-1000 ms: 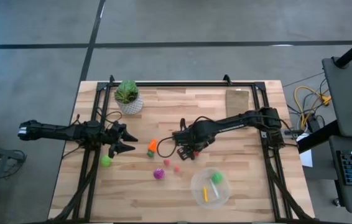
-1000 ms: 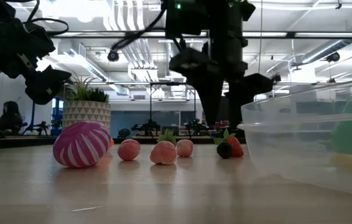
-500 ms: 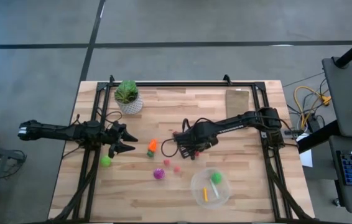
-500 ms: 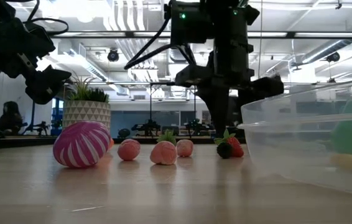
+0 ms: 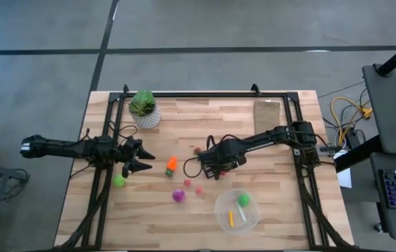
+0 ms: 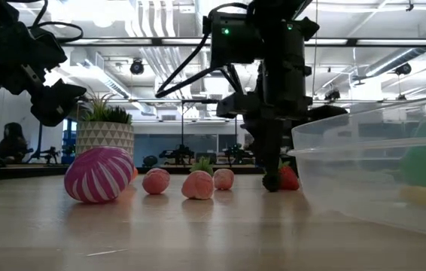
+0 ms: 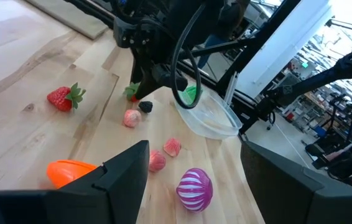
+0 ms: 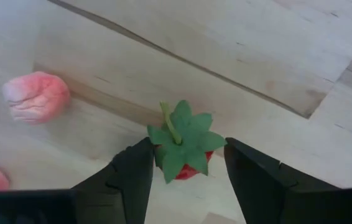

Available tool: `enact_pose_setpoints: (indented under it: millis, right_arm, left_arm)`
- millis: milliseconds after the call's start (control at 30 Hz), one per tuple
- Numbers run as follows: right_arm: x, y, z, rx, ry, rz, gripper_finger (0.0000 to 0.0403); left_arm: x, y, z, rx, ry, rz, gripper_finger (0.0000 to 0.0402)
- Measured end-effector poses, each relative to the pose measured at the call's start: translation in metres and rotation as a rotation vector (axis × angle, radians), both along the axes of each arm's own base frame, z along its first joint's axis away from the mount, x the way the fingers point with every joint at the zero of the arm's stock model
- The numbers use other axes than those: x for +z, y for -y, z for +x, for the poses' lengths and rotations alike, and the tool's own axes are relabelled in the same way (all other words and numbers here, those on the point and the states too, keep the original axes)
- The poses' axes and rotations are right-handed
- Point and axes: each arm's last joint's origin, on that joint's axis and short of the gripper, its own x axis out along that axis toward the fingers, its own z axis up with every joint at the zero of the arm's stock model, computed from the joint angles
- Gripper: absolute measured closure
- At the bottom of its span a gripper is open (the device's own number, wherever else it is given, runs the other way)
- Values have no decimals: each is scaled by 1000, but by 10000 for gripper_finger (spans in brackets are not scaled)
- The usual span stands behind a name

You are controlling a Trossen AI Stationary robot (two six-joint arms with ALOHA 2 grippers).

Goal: Pick and placing Produce into tupperware
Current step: Put the bottom strawberry into the transparent bin

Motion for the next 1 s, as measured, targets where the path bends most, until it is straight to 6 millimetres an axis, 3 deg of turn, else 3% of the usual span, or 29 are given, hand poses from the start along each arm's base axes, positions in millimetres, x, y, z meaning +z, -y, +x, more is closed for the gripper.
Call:
enact_pose_setpoints:
  millis: [200, 500, 700, 867, 1000]
  right_arm:
    - [-6, 0, -3, 9, -6, -1, 221]
    - [-4, 0, -2, 40, -2, 16, 274]
    - [0, -1, 0, 49, 8, 33, 266]
    - [37, -10, -3, 109, 39, 75, 252]
    - [82, -25, -26, 133, 15, 52, 261]
  left_arm:
    - [0, 0, 0, 0, -3, 0, 162]
    - [0, 0, 0, 0, -2, 0, 162]
    - [0, 0, 0, 0, -2, 0, 162]
    - [0, 0, 0, 1, 1, 0, 162]
    - [0, 0, 0, 3, 2, 1, 162]
